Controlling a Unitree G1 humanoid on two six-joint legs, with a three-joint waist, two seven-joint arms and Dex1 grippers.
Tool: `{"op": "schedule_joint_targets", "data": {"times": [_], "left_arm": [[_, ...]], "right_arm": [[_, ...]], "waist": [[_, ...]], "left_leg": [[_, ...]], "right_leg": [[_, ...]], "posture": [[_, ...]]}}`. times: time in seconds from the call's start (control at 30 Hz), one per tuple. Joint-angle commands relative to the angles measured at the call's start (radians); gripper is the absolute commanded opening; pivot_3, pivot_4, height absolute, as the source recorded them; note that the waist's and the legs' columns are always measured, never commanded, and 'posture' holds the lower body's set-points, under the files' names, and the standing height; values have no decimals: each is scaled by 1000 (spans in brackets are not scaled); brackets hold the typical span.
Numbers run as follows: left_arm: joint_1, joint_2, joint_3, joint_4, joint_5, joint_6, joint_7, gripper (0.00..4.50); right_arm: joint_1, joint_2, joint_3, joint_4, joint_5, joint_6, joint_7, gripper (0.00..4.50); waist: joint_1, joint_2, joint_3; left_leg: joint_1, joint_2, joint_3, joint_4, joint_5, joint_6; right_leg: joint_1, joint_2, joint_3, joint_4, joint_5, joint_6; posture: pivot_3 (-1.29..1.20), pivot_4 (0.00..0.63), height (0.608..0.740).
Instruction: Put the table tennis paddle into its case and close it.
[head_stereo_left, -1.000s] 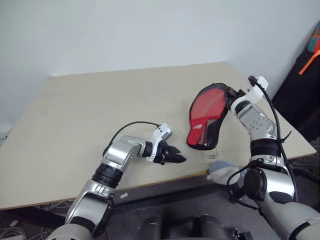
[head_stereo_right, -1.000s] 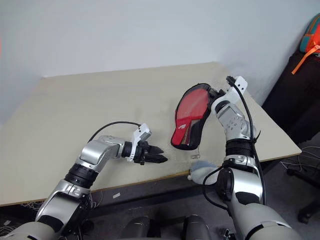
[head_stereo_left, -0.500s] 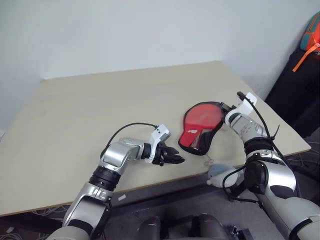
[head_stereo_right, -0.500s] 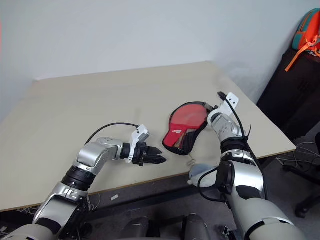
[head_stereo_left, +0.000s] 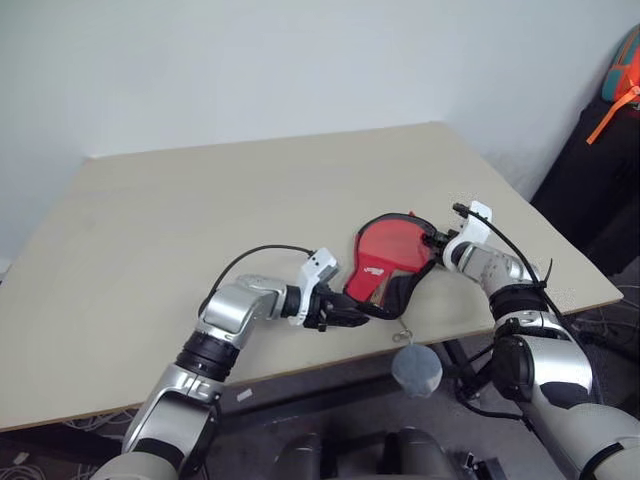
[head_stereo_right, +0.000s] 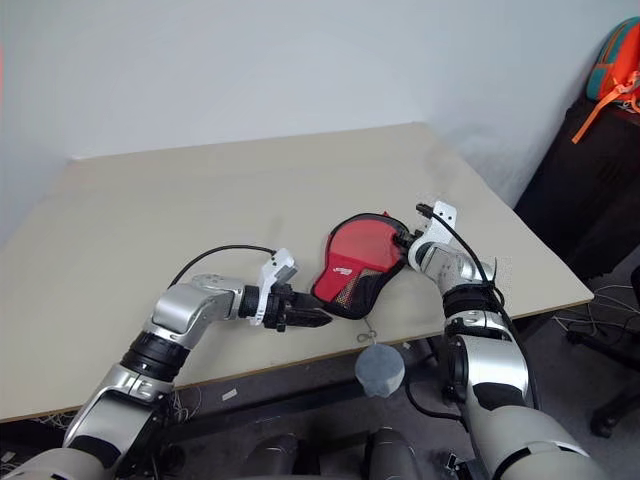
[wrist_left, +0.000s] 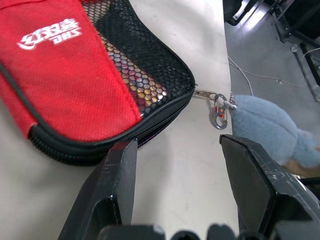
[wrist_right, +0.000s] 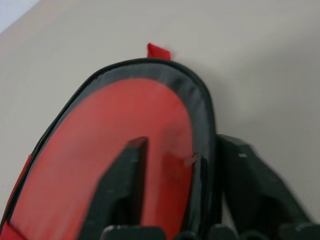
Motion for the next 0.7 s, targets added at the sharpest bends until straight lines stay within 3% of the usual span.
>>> {"op": "schedule_joint_targets", "data": {"times": [0.03, 0.07, 0.3, 0.53, 0.7], "left_arm": [[-56, 38, 36, 34, 10, -39, -11, 2771], [-63, 50, 38, 46, 14, -50, -15, 2771], [-103, 107, 39, 173, 73, -200, -28, 2771], [-146, 123, 39, 376, 159, -355, -39, 2771], [-156, 121, 51, 434, 181, -391, -46, 2771]], "right_arm": [[49, -22, 55, -195, -20, -2, 58, 3621], [83, -35, 81, -252, -40, -22, 72, 3963], [310, -131, 209, -574, -118, -121, 204, 3963], [569, -215, 271, -957, 62, -30, 519, 3963], [607, -226, 311, -988, 49, 1, 534, 3963]], "waist": [[1, 0, 0], [2, 0, 0], [4, 0, 0], [4, -1, 0], [5, -5, 0]], "left_leg": [[0, 0, 0, 0, 0, 0], [0, 0, 0, 0, 0, 0], [-1, -2, 0, 1, -2, 2], [-1, -1, -1, 0, -4, 5], [-1, 0, -2, 1, -4, 5]], "right_leg": [[0, 0, 0, 0, 0, 0], [0, 0, 0, 0, 0, 0], [0, -1, 1, -1, 0, 1], [0, -1, 1, -1, 0, 1], [0, -1, 0, -1, -1, -1]], "posture": [[0, 0, 740], [0, 0, 740], [0, 0, 740], [0, 0, 740], [0, 0, 740]]}}
